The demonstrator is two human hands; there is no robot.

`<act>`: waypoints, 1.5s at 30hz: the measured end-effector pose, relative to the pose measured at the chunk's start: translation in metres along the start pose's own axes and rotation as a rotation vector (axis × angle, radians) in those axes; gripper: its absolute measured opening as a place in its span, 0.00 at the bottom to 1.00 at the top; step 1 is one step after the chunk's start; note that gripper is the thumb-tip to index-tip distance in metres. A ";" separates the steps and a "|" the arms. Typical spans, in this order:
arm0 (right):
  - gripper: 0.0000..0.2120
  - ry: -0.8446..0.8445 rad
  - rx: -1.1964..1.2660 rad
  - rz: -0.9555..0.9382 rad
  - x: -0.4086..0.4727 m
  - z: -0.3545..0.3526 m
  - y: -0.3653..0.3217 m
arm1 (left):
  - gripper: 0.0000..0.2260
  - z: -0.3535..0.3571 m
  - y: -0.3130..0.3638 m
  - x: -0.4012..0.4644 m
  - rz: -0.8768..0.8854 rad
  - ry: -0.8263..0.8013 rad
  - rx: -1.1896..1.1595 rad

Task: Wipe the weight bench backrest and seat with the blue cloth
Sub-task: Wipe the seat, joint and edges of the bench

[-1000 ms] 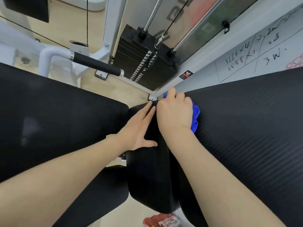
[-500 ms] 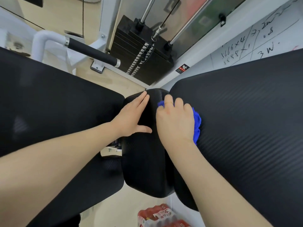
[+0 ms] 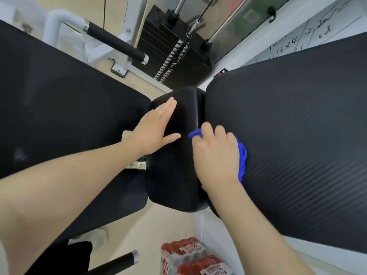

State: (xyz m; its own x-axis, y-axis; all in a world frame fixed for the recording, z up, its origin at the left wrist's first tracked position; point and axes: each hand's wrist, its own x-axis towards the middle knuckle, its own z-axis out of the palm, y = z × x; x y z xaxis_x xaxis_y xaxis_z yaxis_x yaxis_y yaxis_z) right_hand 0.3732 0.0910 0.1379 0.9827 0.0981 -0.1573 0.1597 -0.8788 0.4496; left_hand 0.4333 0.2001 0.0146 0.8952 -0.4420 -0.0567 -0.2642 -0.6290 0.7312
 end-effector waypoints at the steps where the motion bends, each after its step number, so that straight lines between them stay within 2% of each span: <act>1: 0.07 0.019 0.018 -0.026 -0.022 0.004 -0.002 | 0.38 0.002 0.002 -0.009 -0.005 0.004 -0.012; 4: 0.08 -0.060 0.072 -0.108 -0.077 0.008 -0.005 | 0.34 0.009 0.006 -0.029 -0.007 -0.010 -0.056; 6: 0.09 -0.121 0.060 -0.130 -0.083 0.008 -0.004 | 0.33 0.013 0.008 -0.040 0.013 -0.028 -0.049; 10: 0.09 -0.019 0.003 -0.042 -0.044 0.007 -0.008 | 0.31 0.018 0.002 -0.055 0.003 -0.018 -0.055; 13: 0.08 -0.016 0.012 0.008 -0.044 0.014 -0.013 | 0.31 0.022 -0.015 -0.069 -0.036 -0.014 0.005; 16: 0.08 0.068 0.087 -0.073 -0.081 0.023 -0.014 | 0.35 0.022 -0.033 -0.085 -0.053 -0.097 0.144; 18: 0.09 0.033 0.101 -0.139 -0.101 0.026 -0.012 | 0.41 0.026 -0.041 -0.093 -0.046 -0.215 0.227; 22: 0.09 0.003 0.040 -0.177 -0.064 0.022 -0.021 | 0.51 0.039 -0.043 -0.092 -0.048 -0.379 0.245; 26: 0.05 -0.164 0.116 -0.163 -0.011 0.029 -0.033 | 0.54 0.039 -0.027 -0.073 -0.079 -0.311 0.007; 29: 0.05 -0.152 0.106 -0.196 -0.023 0.034 -0.032 | 0.56 0.034 -0.027 -0.062 -0.107 -0.292 -0.168; 31: 0.08 -0.159 0.107 -0.272 -0.042 0.031 -0.031 | 0.55 0.032 -0.030 -0.058 -0.092 -0.284 -0.119; 33: 0.05 -0.215 0.056 -0.392 -0.046 0.032 -0.029 | 0.52 0.032 -0.032 -0.054 -0.078 -0.260 -0.079; 35: 0.10 -0.253 0.064 -0.474 -0.026 0.032 -0.027 | 0.48 0.032 -0.033 -0.048 -0.064 -0.225 -0.083; 38: 0.11 -0.115 0.045 -0.294 0.030 0.029 -0.026 | 0.38 0.026 -0.042 -0.032 -0.038 -0.221 -0.036; 40: 0.09 -0.111 0.065 -0.201 0.052 0.029 -0.027 | 0.35 0.021 -0.050 -0.027 -0.021 -0.219 0.016; 43: 0.05 -0.059 0.056 -0.146 0.035 0.034 -0.033 | 0.37 0.023 -0.057 -0.029 -0.024 -0.223 0.050; 45: 0.04 -0.105 0.107 -0.182 0.004 0.039 -0.044 | 0.40 0.026 -0.056 -0.029 -0.092 -0.255 0.027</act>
State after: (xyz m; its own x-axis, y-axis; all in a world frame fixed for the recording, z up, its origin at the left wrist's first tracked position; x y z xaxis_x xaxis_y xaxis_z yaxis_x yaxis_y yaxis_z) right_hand 0.3668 0.1117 0.0830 0.9225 0.2156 -0.3202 0.3173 -0.8959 0.3109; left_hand 0.4127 0.2317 -0.0424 0.7974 -0.5268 -0.2942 -0.1981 -0.6891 0.6970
